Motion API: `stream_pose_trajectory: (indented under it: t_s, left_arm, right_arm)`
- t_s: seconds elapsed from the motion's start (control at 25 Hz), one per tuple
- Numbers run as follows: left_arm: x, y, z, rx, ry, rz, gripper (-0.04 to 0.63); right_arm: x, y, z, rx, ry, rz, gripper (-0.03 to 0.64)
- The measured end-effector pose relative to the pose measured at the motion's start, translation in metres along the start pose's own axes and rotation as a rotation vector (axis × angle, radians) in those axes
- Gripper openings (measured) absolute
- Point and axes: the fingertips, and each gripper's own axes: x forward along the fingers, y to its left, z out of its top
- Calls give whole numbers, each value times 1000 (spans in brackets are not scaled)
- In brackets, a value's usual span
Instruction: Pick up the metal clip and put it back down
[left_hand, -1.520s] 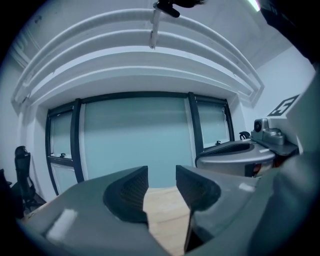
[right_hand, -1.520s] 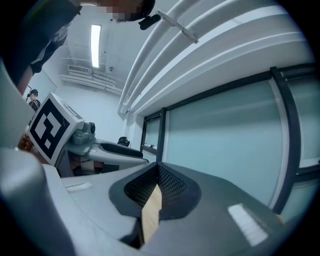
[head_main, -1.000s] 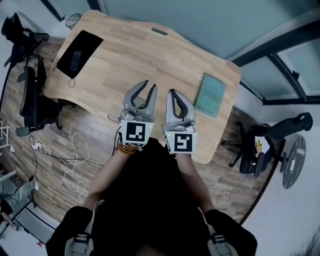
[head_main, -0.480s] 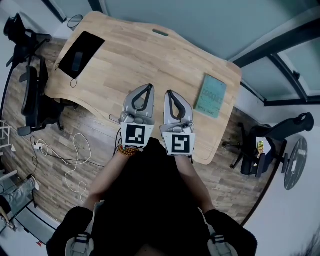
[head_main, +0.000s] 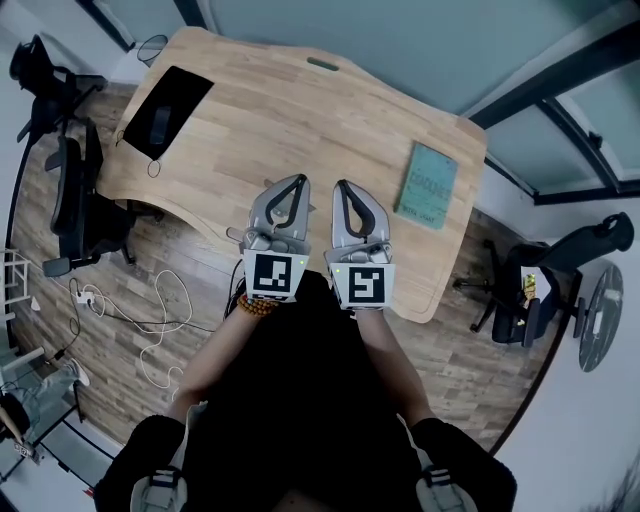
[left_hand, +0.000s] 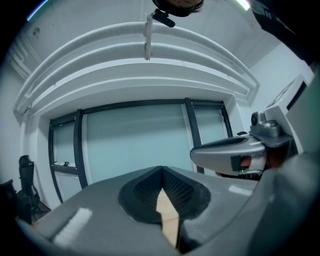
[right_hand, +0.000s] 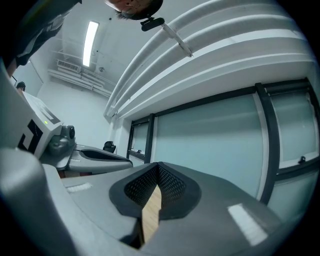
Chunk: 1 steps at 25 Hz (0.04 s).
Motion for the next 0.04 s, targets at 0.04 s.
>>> stream_pose_trajectory:
  t_s: [0.04]
  left_arm:
    - [-3, 2, 0, 2, 2, 0, 6]
  right_arm:
    - [-1, 2, 1, -5, -1, -1, 20]
